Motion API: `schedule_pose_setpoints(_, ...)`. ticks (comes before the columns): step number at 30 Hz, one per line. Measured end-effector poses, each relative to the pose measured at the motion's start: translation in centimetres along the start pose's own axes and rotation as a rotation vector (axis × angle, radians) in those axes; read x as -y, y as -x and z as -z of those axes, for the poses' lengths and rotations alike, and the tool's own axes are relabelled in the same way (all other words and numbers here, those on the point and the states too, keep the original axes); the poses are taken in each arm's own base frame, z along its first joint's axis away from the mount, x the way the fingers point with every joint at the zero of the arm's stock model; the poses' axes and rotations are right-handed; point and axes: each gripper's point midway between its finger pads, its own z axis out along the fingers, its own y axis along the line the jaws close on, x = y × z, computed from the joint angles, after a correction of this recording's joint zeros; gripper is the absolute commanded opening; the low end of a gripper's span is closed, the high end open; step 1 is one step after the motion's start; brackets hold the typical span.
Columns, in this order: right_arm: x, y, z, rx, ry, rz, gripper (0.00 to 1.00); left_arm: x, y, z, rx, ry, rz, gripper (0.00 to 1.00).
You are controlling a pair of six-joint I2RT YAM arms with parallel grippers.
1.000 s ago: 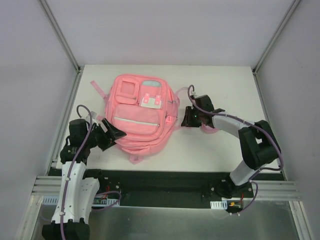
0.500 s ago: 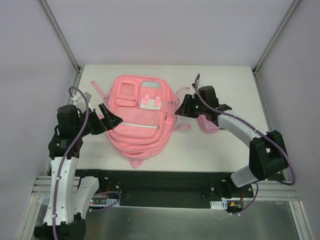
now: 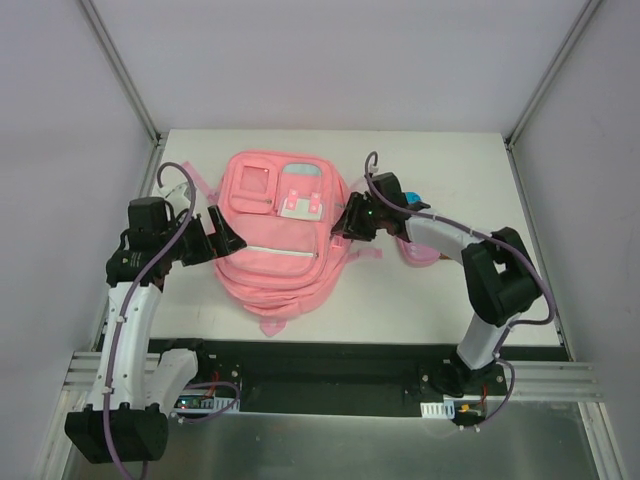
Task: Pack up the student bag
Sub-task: Unzip the student bag at the center of the board.
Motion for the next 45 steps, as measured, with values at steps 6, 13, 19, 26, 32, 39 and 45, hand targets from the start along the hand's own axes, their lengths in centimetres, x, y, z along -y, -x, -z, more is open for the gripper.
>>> schedule_pose_setpoints(6, 0.6, -0.4, -1.5, -0.005, -0.036, -0.027, 0.46, -0.8, -1.0, -0.5, -0.031, 0.011, 0.0, 0.99)
schedule_pose_setpoints(13, 0.9, 0.1, -2.3, 0.009, -0.053, -0.043, 0.32, -1.2, -1.6, -0.9, -0.049, 0.017, 0.007, 0.99)
schedule_pose_setpoints(19, 0.2, 0.8, -2.8, 0.026, -0.032, -0.055, 0.11, -1.7, -2.1, -1.3, -0.069, 0.023, 0.017, 0.99)
schedule_pose_setpoints(26, 0.0, 0.7, -2.6, 0.055, -0.001, -0.047, 0.01, -2.1, -2.7, -1.6, -0.086, 0.029, 0.026, 0.99)
schedule_pose_setpoints(32, -0.6, 0.2, -0.7, 0.131, 0.029, -0.015, 0.01, -2.0, -2.4, -2.2, -0.09, 0.012, 0.032, 0.99)
schedule_pose_setpoints(39, -0.9, -2.1, 1.4, 0.172, 0.01, -0.09, 0.01, -2.7, -2.0, -3.7, -0.085, 0.016, 0.062, 0.99)
schedule_pose_setpoints(45, -0.5, -4.4, 2.0, 0.164, -0.024, -0.186, 0.01, -4.8, -3.0, -4.8, -0.091, 0.087, 0.094, 0.99)
